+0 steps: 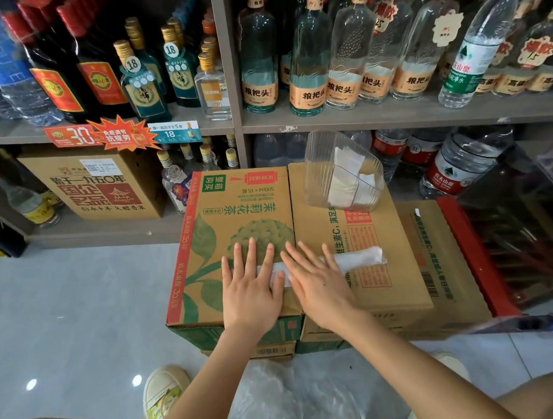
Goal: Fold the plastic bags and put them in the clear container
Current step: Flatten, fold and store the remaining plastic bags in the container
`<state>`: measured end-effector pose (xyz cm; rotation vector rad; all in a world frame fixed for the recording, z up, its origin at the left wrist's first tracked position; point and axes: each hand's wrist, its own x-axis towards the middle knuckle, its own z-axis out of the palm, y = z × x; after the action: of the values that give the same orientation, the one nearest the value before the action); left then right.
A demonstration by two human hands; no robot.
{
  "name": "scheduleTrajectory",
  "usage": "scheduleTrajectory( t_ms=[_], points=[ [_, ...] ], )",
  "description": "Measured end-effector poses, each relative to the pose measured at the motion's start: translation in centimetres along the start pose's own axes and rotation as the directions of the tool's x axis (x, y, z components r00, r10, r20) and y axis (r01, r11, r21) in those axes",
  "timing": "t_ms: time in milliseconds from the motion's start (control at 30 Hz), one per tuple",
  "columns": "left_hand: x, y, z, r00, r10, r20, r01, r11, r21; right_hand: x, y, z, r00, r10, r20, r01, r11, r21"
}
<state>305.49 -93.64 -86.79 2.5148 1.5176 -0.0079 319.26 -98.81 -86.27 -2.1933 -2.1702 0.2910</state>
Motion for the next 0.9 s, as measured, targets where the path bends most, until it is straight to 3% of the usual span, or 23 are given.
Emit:
scheduleTrajectory(
  t_ms=[100,267,367,467,600,800,900],
  points=[
    [0.0,0.0,0.1,1.000,0.000,0.001,0.000,1.000,0.004,-1.3,1.9,0.0,0.999,0.049,0.016,-0.049,0.999,-0.022],
    [0.1,0.0,0.3,1.000,0.001,-0.008,-0.001,1.000,0.030,-4.4,8.2,-0.9,0.965,0.256,0.058,-0.251,0.965,-0.076],
    [0.1,-0.1,0.5,1.000,0.004,-0.010,-0.004,0.999,0.035,-4.7,9.2,-1.2,0.961,0.270,0.066,-0.264,0.961,-0.081],
    [0.2,-0.1,0.4,1.000,0.002,-0.001,-0.002,0.999,0.038,-4.8,8.9,-1.7,0.961,0.277,0.020,-0.277,0.961,0.016],
    [0.4,-1.0,0.2,0.998,0.066,-0.003,-0.066,0.996,0.061,-5.4,7.8,-3.0,0.929,0.286,-0.235,-0.262,0.956,0.129],
    [1.7,-4.0,-1.2,0.979,0.202,-0.033,-0.202,0.979,-0.009,-4.4,5.6,-2.2,0.948,0.285,-0.142,-0.250,0.942,0.225],
    [1.7,-4.1,-1.9,0.969,0.165,-0.185,-0.174,0.984,-0.033,-3.9,4.9,-2.2,0.931,0.343,-0.123,-0.299,0.913,0.277]
  ],
)
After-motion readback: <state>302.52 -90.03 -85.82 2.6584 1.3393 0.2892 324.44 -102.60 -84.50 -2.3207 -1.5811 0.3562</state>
